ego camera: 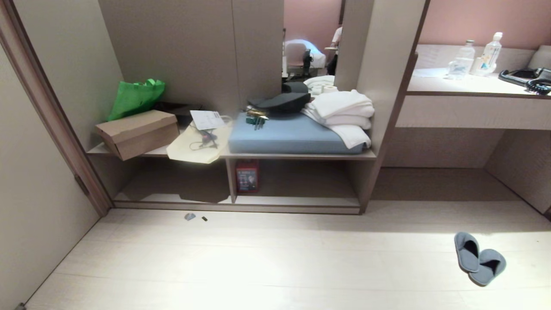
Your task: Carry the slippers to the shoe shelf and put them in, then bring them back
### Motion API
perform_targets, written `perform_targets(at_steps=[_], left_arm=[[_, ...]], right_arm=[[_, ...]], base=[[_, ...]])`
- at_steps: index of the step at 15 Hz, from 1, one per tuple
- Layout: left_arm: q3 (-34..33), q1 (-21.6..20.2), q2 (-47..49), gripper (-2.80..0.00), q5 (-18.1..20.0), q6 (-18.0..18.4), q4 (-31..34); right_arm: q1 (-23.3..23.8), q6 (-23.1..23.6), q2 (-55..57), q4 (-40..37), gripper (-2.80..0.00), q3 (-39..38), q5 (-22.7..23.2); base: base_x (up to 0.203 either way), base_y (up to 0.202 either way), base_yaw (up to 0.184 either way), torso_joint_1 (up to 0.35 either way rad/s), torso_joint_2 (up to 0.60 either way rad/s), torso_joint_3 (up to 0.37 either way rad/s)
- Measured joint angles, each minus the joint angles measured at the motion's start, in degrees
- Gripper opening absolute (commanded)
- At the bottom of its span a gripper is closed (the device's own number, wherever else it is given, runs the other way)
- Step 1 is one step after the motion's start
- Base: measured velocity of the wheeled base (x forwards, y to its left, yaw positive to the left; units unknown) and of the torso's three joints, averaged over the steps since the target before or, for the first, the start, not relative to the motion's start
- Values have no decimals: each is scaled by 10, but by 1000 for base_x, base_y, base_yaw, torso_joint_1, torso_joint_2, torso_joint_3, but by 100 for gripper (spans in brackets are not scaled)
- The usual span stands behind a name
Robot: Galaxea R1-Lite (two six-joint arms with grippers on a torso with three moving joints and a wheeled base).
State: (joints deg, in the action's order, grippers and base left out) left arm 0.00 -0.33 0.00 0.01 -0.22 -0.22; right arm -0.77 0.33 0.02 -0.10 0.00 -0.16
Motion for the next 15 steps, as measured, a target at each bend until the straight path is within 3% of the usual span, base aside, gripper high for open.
perform_targets(at_steps=[15], left_arm=[[0, 0, 0, -280, 0, -3, 0]], right_arm=[[0, -1, 0, 0, -280, 0, 1]], base=[[-195, 0, 1, 3, 3, 2]])
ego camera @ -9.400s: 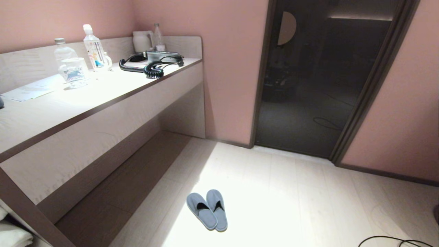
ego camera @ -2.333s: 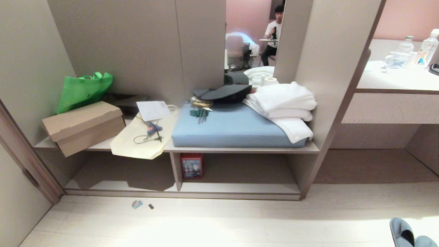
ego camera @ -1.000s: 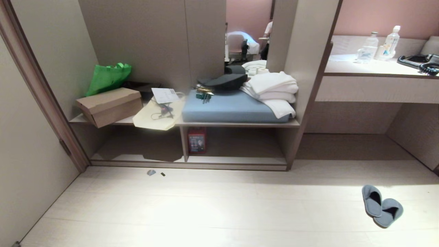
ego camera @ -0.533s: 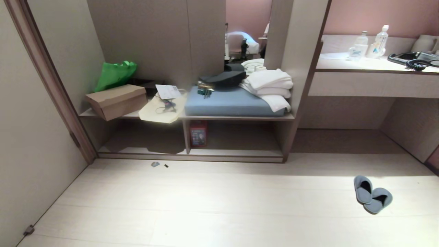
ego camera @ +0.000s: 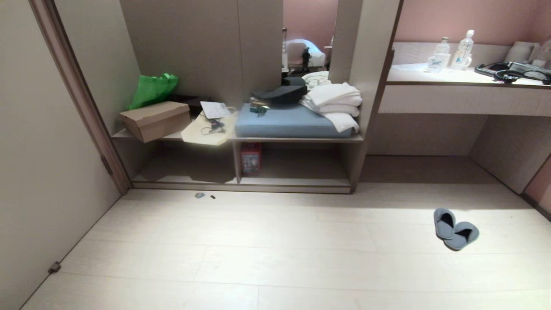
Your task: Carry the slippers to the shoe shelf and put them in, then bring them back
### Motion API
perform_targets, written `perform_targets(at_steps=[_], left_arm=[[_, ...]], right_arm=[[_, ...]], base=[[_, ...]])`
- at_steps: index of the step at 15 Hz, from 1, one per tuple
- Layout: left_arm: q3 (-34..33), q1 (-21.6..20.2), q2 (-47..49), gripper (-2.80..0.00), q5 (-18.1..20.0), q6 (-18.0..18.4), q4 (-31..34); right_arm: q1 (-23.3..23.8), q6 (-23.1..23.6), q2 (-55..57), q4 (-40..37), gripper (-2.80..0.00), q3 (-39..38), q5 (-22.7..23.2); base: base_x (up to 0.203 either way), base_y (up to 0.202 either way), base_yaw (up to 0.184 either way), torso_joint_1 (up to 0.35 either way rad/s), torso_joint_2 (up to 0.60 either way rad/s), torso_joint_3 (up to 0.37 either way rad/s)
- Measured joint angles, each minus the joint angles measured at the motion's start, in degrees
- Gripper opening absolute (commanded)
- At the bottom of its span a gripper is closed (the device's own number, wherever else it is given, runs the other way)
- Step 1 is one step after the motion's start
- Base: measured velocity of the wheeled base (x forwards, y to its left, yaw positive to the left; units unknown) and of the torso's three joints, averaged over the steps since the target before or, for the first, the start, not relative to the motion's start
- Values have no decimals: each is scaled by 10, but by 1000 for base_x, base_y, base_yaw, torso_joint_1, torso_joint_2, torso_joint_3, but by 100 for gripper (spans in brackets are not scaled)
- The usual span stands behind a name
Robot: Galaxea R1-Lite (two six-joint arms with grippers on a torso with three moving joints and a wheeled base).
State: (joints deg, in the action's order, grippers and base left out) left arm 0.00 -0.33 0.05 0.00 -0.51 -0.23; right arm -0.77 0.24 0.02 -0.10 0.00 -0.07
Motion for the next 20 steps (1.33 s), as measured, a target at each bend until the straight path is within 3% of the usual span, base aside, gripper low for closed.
perform_targets(at_steps=[20], left_arm=[[0, 0, 0, -280, 0, 0, -1]], right_arm=[[0, 0, 0, 0, -280, 0, 0]], base=[[-188, 0, 1, 2, 3, 2]])
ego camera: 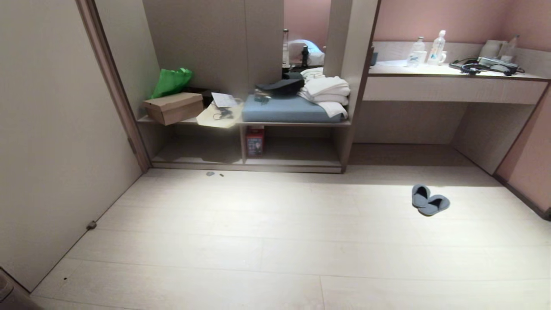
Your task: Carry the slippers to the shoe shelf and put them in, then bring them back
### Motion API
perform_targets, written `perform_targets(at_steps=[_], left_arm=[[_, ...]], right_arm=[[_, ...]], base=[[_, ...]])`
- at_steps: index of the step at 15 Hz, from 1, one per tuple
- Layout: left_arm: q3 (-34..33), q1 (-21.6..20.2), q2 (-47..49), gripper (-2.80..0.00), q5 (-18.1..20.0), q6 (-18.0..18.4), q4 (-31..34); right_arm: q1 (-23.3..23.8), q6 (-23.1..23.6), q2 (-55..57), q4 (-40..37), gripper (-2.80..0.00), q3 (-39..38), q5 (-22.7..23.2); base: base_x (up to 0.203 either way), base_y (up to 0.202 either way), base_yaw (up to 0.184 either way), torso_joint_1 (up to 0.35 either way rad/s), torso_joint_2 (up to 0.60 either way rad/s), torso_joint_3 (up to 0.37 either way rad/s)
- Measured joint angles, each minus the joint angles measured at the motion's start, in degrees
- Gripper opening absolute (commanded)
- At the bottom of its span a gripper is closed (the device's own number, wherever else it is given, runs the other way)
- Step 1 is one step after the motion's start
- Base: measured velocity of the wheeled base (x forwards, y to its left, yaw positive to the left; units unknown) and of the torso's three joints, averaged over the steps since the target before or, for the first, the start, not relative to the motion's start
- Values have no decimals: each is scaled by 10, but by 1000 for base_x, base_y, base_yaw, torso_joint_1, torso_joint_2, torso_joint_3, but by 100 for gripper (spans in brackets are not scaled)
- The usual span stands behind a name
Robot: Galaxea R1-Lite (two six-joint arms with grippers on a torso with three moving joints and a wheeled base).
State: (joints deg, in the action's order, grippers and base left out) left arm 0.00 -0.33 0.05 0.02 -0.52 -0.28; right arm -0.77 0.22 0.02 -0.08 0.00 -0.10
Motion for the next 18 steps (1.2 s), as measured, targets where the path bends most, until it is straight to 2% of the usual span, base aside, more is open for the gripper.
perform_targets(at_steps=[18], left_arm=[[0, 0, 0, -280, 0, 1, 3]], right_arm=[[0, 0, 0, 0, -280, 0, -1]], base=[[0, 0, 0, 0, 0, 0]])
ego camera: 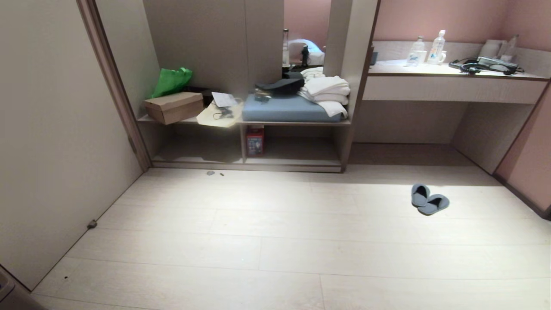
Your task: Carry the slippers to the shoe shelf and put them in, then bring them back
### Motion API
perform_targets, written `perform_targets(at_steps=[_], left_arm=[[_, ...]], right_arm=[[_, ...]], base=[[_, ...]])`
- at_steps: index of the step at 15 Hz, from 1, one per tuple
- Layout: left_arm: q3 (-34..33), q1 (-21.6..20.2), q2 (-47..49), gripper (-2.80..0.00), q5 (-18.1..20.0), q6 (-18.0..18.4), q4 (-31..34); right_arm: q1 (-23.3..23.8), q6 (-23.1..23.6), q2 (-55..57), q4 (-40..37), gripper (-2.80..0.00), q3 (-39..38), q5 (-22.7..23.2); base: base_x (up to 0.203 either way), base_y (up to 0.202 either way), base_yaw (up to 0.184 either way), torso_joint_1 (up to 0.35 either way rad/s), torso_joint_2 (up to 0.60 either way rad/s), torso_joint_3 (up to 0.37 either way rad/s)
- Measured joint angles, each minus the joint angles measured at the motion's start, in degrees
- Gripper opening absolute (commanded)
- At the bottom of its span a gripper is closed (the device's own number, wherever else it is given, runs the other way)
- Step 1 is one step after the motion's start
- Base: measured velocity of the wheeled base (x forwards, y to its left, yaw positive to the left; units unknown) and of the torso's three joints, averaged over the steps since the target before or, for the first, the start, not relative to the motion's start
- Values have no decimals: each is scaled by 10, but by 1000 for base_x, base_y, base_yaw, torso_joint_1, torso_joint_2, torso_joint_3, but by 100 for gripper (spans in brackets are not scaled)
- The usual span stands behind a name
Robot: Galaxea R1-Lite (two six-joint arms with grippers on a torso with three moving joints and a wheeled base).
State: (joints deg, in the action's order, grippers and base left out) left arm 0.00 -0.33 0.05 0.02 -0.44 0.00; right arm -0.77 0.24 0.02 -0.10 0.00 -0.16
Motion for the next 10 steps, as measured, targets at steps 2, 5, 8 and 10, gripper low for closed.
perform_targets(at_steps=[2, 5, 8, 10], left_arm=[[0, 0, 0, -280, 0, 0, 0], [0, 0, 0, -280, 0, 0, 0], [0, 0, 0, -280, 0, 0, 0], [0, 0, 0, -280, 0, 0, 0]], right_arm=[[0, 0, 0, 0, -280, 0, 0], [0, 0, 0, 0, -280, 0, 0], [0, 0, 0, 0, -280, 0, 1], [0, 0, 0, 0, -280, 0, 1]], base=[[0, 0, 0, 0, 0, 0], [0, 0, 0, 0, 0, 0], [0, 0, 0, 0, 0, 0], [0, 0, 0, 0, 0, 0]])
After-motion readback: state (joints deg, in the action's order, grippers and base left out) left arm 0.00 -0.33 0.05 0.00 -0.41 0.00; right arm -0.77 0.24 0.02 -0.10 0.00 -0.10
